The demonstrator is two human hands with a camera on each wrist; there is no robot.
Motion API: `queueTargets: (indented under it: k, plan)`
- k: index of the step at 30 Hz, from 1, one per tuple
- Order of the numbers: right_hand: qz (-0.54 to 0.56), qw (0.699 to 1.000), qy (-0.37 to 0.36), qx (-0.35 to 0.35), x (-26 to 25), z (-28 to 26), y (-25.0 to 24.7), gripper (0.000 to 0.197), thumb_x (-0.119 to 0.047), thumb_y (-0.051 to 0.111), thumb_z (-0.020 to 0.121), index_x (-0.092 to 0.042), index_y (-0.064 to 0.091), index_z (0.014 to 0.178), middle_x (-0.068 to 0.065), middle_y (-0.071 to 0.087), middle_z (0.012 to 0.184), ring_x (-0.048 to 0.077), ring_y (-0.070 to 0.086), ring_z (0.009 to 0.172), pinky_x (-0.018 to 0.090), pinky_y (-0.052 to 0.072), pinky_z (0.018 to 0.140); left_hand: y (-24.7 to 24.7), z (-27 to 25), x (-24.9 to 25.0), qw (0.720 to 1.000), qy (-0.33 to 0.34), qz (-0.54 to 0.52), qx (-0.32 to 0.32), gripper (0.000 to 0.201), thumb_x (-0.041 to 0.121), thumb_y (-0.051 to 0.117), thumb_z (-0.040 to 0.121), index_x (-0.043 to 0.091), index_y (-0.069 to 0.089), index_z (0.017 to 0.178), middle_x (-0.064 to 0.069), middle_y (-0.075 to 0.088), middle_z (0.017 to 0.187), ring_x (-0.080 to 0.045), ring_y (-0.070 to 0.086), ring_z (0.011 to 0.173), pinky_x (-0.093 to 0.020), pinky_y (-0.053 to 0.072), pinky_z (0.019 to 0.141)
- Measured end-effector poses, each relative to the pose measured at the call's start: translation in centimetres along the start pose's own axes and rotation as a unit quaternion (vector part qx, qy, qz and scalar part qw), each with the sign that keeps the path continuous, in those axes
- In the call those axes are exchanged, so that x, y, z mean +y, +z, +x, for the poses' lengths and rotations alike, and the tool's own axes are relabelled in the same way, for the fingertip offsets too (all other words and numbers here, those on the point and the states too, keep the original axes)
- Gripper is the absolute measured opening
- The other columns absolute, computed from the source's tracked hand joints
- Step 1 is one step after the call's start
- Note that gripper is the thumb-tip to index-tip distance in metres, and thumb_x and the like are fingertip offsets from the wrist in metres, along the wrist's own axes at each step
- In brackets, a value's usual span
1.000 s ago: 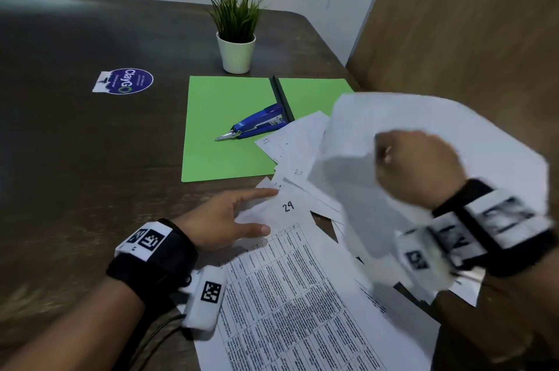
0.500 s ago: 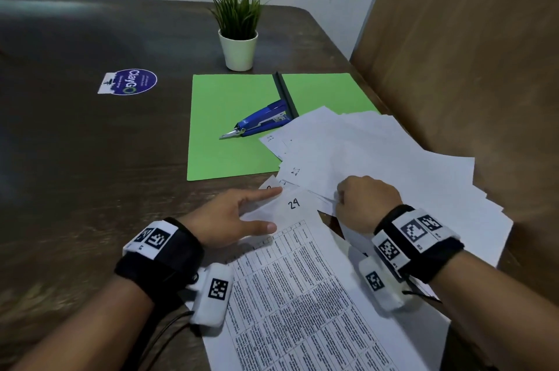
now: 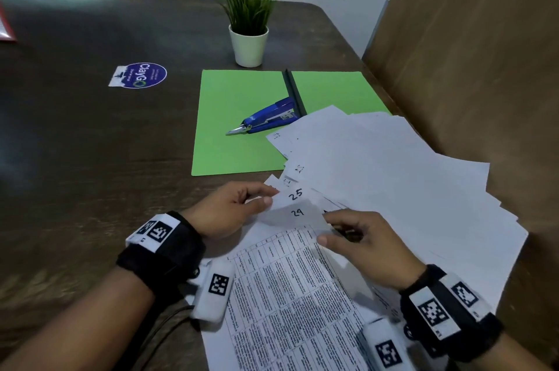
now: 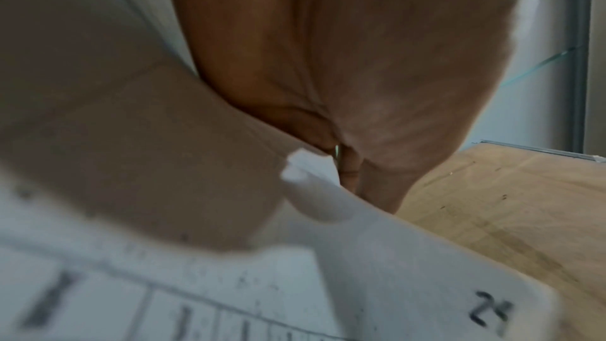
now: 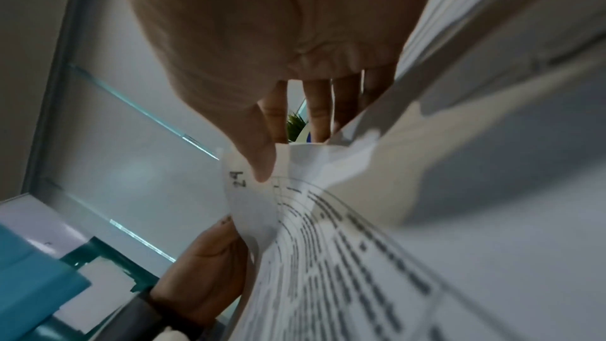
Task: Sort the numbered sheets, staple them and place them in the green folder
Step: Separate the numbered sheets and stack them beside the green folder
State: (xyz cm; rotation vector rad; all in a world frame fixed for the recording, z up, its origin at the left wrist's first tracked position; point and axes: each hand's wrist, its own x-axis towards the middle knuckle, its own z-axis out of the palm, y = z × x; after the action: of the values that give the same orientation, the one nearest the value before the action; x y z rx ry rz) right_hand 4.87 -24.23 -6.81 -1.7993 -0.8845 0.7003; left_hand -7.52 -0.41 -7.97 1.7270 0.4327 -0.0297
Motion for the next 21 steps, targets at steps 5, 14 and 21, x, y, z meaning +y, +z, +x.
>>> queueTargets:
  k: [5,14,21]
  plan:
    - [0.061,0.998,0.02,0.001,0.6,-0.1,-0.4,0.02,-0.038,0.08,0.067,-0.027,0.082,0.083,-0.009,0.074,0.092,0.007,0.065,0.105,0.03,0.051,0.093,-0.6,0.1,-0.5,0.994,0.027,0.104,-0.005,0.029,0.044,0.074,0.087,0.03,0.073,0.112,0.016,0.07,0.122,-0.002,0.062,0.117,-0.036,0.045,0.108]
    - [0.092,0.995,0.036,0.032,0.8,0.6,-0.4,0.03,-0.045,0.075,0.069,-0.02,0.081,0.085,0.007,0.076,0.099,0.027,0.067,0.102,0.03,0.052,0.092,0.2,-0.5,0.8,0.996,0.056,0.066,0.009,0.02,0.031,0.07,0.088,0.022,0.075,0.07,0.015,0.046,0.051,-0.002,0.036,0.048,-0.015,0.033,0.053]
    - [0.147,0.985,0.076,0.043,0.2,0.8,-0.7,0.037,-0.041,0.065,0.078,-0.01,0.076,0.063,-0.002,0.079,0.087,-0.004,0.07,0.086,0.009,0.045,0.073,0.1,-0.7,1.0,0.998,0.019,0.059,0.029,0.063,0.056,0.052,0.089,0.009,0.037,0.049,-0.001,0.024,0.048,-0.011,0.026,0.038,-0.015,0.036,0.055]
